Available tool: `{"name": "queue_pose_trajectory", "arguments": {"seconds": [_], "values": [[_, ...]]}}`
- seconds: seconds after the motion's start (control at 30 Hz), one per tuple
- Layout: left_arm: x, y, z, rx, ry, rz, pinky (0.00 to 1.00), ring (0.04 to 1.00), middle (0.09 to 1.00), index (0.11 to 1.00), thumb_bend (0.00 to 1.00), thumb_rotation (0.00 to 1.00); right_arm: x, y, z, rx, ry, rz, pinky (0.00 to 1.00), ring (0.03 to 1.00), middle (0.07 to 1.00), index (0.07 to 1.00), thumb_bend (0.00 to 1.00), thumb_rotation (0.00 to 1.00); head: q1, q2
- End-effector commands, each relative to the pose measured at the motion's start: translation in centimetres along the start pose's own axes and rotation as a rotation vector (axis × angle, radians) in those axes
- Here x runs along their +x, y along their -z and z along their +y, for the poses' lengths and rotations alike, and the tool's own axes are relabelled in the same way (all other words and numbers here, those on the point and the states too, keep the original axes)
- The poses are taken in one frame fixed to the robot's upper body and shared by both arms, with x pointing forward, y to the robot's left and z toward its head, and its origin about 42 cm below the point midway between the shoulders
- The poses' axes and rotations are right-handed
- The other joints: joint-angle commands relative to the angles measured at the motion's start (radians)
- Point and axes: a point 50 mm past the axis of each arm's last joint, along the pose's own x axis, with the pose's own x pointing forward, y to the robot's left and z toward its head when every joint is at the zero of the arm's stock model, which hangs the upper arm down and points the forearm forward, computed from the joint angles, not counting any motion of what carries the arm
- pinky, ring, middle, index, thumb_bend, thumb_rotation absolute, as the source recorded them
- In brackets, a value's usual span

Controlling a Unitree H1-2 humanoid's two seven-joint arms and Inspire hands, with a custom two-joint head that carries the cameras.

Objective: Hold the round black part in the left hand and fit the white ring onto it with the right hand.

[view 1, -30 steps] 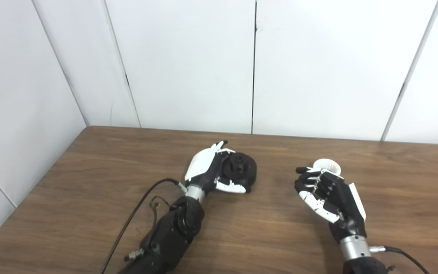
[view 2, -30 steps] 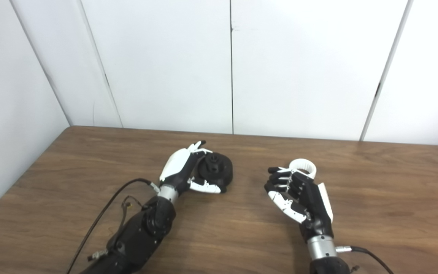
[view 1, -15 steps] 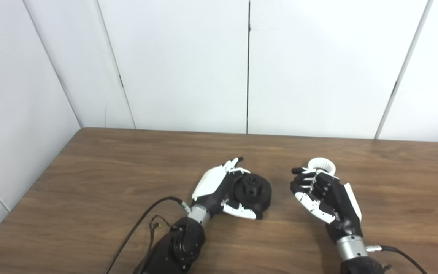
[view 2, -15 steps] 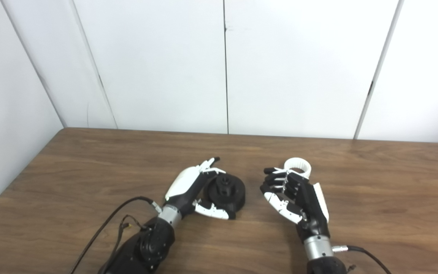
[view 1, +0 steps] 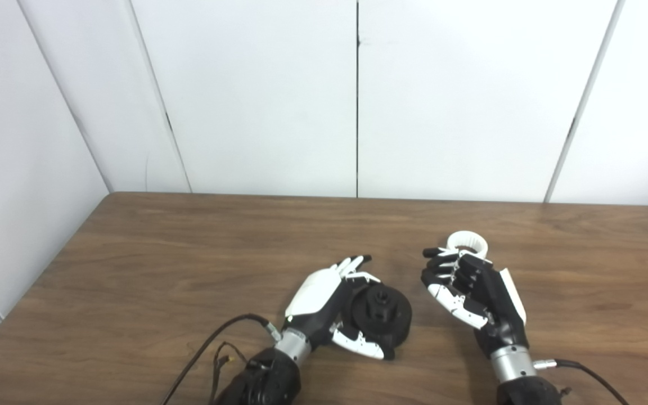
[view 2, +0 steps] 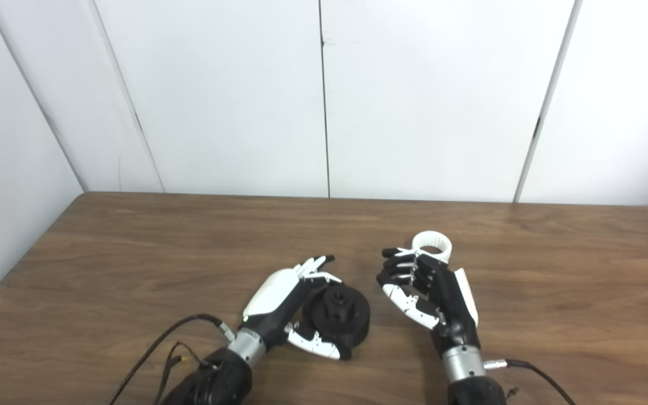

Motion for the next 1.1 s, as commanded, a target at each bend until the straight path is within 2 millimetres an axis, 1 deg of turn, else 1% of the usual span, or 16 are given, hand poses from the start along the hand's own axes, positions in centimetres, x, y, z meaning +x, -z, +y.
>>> {"name": "queue_pose_trajectory", "arguments": {"seconds": [0.0, 0.03, 0.1, 0.13, 0.17, 0.2, 0.27, 0.37, 0.57, 0.7, 0.8, 0.93, 1.07], "values": [[-0.2, -0.7, 0.2, 0.035, 0.014, -0.024, 1.00, 1.000, 0.987, 0.590, 0.99, 0.26, -2.1, 1.9, -0.3, -0.006, 0.009, 0.066, 0.48, 0.585, 0.694, 0.498, 0.50, 0.15, -0.024, -0.001], [-0.3, -0.7, 0.2, 0.035, 0.014, -0.022, 1.00, 1.000, 0.989, 0.591, 0.98, 0.27, -2.1, 1.9, -0.1, -0.007, 0.007, 0.064, 0.49, 0.585, 0.692, 0.498, 0.50, 0.15, -0.031, -0.002], [-0.5, -0.4, 0.3, 0.036, 0.010, -0.025, 0.99, 1.000, 0.989, 0.591, 0.98, 0.27, -2.1, 2.0, 0.4, -0.009, 0.004, 0.060, 0.49, 0.588, 0.690, 0.498, 0.50, 0.15, -0.109, -0.009], [-0.6, -0.2, 0.4, 0.034, 0.007, -0.026, 0.99, 1.000, 0.988, 0.590, 0.98, 0.27, -2.1, 2.0, 0.7, -0.007, 0.003, 0.057, 0.49, 0.590, 0.689, 0.498, 0.50, 0.15, -0.109, -0.009], [-0.7, 0.0, 0.6, 0.032, 0.004, -0.027, 0.98, 1.000, 0.987, 0.589, 0.98, 0.27, -2.1, 2.0, 1.0, -0.001, 0.003, 0.057, 0.49, 0.590, 0.688, 0.498, 0.50, 0.15, -0.150, -0.012], [-0.9, 0.2, 0.7, 0.029, 0.001, -0.029, 0.98, 1.000, 0.986, 0.587, 0.98, 0.26, -2.1, 1.9, 1.4, 0.002, 0.005, 0.063, 0.49, 0.587, 0.687, 0.498, 0.50, 0.15, -0.169, -0.012], [-1.1, 0.5, 1.0, 0.026, 0.004, -0.029, 0.98, 1.000, 0.981, 0.586, 0.97, 0.24, -2.1, 1.9, 1.9, 0.005, 0.010, 0.069, 0.49, 0.573, 0.683, 0.498, 0.50, 0.15, -0.184, -0.010], [-1.4, 0.9, 1.1, 0.024, 0.011, -0.033, 0.98, 1.000, 0.980, 0.590, 0.96, 0.24, -2.0, 1.8, 2.4, 0.007, 0.011, 0.065, 0.47, 0.560, 0.679, 0.498, 0.50, 0.15, -0.186, -0.010], [-1.4, 0.9, 1.0, 0.011, 0.014, -0.029, 0.97, 1.000, 0.978, 0.588, 0.96, 0.23, -1.9, 1.7, 2.5, -0.002, 0.012, 0.051, 0.47, 0.554, 0.677, 0.498, 0.50, 0.15, -0.190, -0.012], [-1.3, 0.8, 0.9, 0.001, 0.013, -0.027, 0.98, 1.000, 0.979, 0.589, 0.96, 0.23, -1.7, 1.5, 2.5, -0.112, 0.002, 0.008, 0.45, 0.553, 0.678, 0.498, 0.50, 0.15, -0.211, -0.015], [-1.2, 0.9, 0.9, 0.000, 0.013, -0.027, 0.98, 1.000, 0.979, 0.588, 0.96, 0.23, -1.6, 1.4, 2.7, -0.127, 0.001, -0.001, 0.44, 0.551, 0.675, 0.498, 0.50, 0.15, -0.221, -0.018], [-1.2, 0.9, 1.0, -0.001, 0.015, -0.032, 0.97, 1.000, 0.980, 0.590, 0.96, 0.23, -1.3, 0.9, 2.7, -0.127, 0.010, -0.008, 0.45, 0.555, 0.680, 0.498, 0.50, 0.15, -0.223, -0.019], [-1.3, 1.2, 0.9, -0.004, 0.012, -0.038, 0.97, 1.000, 0.980, 0.591, 0.95, 0.23, -1.1, 0.8, 2.3, -0.161, 0.018, -0.018, 0.48, 0.571, 0.675, 0.498, 0.50, 0.15, -0.220, -0.021]]}}
